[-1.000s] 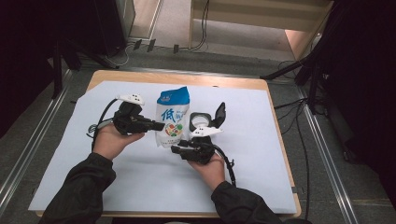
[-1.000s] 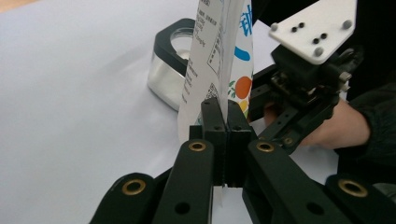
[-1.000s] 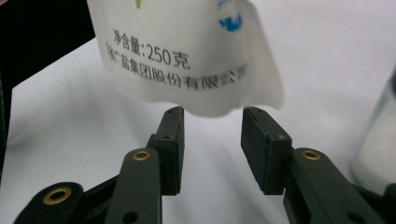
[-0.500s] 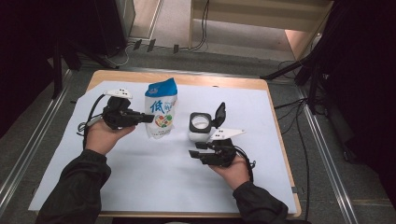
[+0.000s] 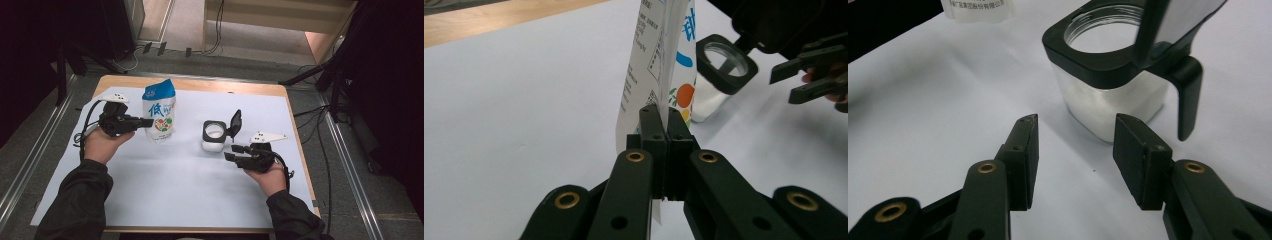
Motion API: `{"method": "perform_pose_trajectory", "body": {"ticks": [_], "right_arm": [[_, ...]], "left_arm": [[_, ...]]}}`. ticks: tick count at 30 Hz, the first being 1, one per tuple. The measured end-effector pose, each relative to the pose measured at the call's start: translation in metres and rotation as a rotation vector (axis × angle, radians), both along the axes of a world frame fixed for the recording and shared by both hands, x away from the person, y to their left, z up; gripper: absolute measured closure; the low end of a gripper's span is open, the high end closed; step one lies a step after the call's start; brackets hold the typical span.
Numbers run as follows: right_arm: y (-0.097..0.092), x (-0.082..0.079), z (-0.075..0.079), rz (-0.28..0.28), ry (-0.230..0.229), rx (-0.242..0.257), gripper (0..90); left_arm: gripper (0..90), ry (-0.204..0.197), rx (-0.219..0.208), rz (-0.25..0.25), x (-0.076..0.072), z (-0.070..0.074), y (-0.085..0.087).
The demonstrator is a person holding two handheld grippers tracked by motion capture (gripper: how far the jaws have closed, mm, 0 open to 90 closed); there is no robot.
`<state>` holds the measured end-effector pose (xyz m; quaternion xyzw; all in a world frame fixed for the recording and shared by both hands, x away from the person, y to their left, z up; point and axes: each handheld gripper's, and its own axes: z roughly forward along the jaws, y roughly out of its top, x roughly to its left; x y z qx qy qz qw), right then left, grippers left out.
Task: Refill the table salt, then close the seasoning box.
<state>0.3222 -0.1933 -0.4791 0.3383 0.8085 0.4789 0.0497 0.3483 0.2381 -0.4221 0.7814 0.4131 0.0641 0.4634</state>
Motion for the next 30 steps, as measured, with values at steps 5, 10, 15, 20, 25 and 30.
{"method": "perform_pose_trajectory", "body": {"ticks": [5,10,15,20,25,30], "right_arm": [[-0.002,0.005,-0.002,-0.011,0.011,0.005,54.6],[-0.003,0.005,-0.002,-0.015,0.008,0.003,54.3],[-0.009,0.006,-0.001,-0.04,0.009,0.015,54.3],[-0.009,0.007,-0.001,-0.045,0.01,0.008,54.3],[-0.011,0.008,-0.002,-0.053,0.015,0.011,54.3],[-0.012,0.007,-0.002,-0.057,0.012,0.012,54.3]], "left_arm": [[90.0,0.001,-0.006,0.027,0.006,-0.005,0.007],[90.0,-0.006,0.016,0.063,0.016,-0.006,0.016],[90.0,-0.004,-0.008,0.096,0.028,-0.015,0.027],[90.0,-0.009,0.014,0.133,0.037,-0.03,0.033],[90.0,0.012,0.077,0.119,0.041,-0.044,0.033],[90.0,-0.007,0.067,0.113,0.037,-0.049,0.038]]}}
